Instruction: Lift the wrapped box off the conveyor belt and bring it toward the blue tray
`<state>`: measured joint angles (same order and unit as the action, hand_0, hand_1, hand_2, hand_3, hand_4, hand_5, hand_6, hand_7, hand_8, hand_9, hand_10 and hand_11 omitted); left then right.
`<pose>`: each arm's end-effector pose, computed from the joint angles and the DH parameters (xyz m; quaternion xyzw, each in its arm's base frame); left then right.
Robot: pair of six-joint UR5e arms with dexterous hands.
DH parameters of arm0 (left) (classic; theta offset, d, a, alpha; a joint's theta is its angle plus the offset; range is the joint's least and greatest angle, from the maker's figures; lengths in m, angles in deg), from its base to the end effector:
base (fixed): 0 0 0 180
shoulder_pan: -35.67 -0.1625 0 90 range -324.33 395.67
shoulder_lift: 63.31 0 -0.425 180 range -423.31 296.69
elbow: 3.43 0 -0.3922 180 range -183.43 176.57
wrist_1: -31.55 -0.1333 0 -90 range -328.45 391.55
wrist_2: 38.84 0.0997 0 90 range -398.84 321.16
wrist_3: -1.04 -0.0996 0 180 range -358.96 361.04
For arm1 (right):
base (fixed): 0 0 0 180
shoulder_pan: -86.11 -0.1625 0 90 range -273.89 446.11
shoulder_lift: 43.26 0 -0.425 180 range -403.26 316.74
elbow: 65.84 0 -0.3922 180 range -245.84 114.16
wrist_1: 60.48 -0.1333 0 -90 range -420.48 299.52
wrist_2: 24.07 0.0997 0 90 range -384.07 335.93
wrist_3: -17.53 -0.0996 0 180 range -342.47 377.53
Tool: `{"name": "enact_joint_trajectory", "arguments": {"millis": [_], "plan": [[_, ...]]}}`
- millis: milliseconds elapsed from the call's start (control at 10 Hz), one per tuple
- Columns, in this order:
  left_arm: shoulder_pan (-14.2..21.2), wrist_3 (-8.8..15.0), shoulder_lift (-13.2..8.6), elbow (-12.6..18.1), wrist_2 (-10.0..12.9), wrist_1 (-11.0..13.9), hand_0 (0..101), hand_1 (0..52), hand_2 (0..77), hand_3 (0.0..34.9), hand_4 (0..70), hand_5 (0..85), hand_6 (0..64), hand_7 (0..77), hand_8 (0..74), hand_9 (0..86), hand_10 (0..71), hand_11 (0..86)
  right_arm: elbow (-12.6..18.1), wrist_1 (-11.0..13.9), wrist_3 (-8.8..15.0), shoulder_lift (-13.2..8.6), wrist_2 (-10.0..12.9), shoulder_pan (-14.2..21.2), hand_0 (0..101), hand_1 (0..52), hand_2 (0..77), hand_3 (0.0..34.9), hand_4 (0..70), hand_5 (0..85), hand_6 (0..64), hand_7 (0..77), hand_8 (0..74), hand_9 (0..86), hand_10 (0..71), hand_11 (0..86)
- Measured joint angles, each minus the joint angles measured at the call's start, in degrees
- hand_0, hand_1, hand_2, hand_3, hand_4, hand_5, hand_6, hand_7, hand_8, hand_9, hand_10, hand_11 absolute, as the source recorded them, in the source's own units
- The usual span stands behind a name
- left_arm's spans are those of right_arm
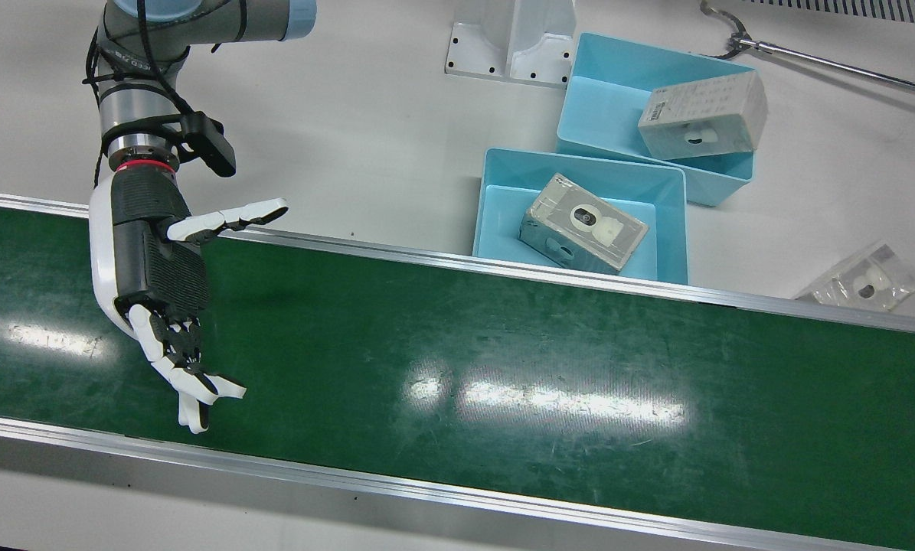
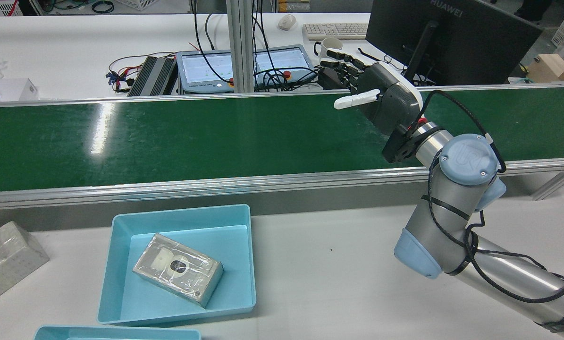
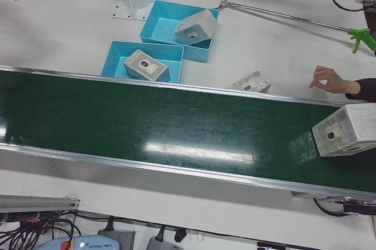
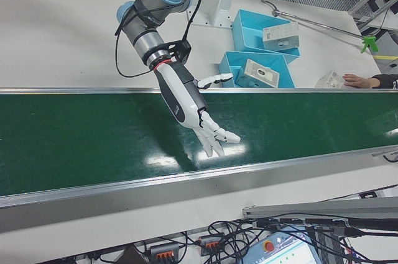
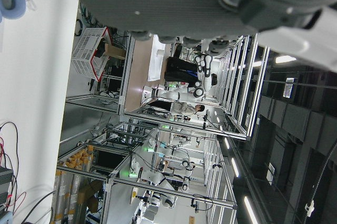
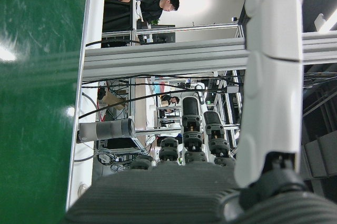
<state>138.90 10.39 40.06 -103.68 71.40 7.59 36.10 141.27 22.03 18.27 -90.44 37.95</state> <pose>-0.2222 -0.5132 0.5191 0.1010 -0.6979 0.7089 0.0152 -0.2842 -0.5771 0.3471 -0.1414 -0.7916 0.5902 0.0717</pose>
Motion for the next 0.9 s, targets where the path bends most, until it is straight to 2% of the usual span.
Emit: {"name": "enact_joint_trajectory", "arguments": {"millis": [100, 200, 500, 600, 800, 900], "plan": [[0.0, 0.0, 0.0, 0.0, 0.0, 0.0, 0, 0.0, 1.1, 0.0, 0.0, 0.5, 0.5, 0.5, 0.5, 0.5, 0.5, 0.5, -0.2, 0.0, 0.0, 0.0, 0.0, 0.0, 48, 13.6, 5.5, 1.3, 9.8, 16.9, 9.3, 22.4, 6.5, 6.5, 0.5, 1.6], [0.0, 0.0, 0.0, 0.0, 0.0, 0.0, 0, 0.0, 0.5, 0.0, 0.0, 1.1, 0.5, 0.5, 0.5, 0.5, 0.5, 0.5, -0.3, 0.0, -0.1, 0.0, 0.1, 0.0, 49, 13.6, 5.5, 0.4, 9.8, 16.9, 9.3, 22.4, 7.6, 7.1, 0.5, 3.8], [0.0, 0.0, 0.0, 0.0, 0.0, 0.0, 0, 0.0, 1.1, 0.0, 0.0, 1.1, 0.5, 0.5, 0.5, 0.5, 0.0, 0.5, -0.3, -0.1, -0.2, 0.0, 0.1, 0.0, 49, 12.0, 6.0, 0.3, 9.8, 16.9, 9.3, 22.4, 7.6, 7.1, 0.5, 2.7], [0.0, 0.0, 0.0, 0.0, 0.0, 0.0, 0, 0.0, 1.1, 0.0, 0.0, 1.1, 0.5, 0.5, 0.5, 0.5, 0.0, 0.5, -0.3, -0.1, -0.3, 0.0, 0.1, 0.0, 49, 13.1, 4.9, 0.2, 6.5, 15.8, 8.7, 20.2, 7.6, 7.1, 1.6, 3.3], [0.0, 0.0, 0.0, 0.0, 0.0, 0.0, 0, 0.0, 0.5, 0.0, 0.0, 1.1, 0.5, 0.5, 0.5, 0.5, 0.5, 0.5, -0.3, -0.2, -0.3, 0.0, 0.2, 0.2, 49, 12.5, 6.0, 0.3, 6.5, 15.3, 8.7, 20.2, 7.6, 7.6, 1.6, 3.3], [0.0, 0.0, 0.0, 0.0, 0.0, 0.0, 0, 0.0, 0.5, 0.0, 0.0, 1.1, 0.5, 0.5, 0.5, 0.5, 0.5, 0.5, -0.3, -0.2, -0.4, 0.0, 0.2, 0.2, 49, 12.5, 6.0, 0.2, 9.3, 16.4, 9.8, 22.9, 8.7, 8.7, 1.6, 3.8]]}}
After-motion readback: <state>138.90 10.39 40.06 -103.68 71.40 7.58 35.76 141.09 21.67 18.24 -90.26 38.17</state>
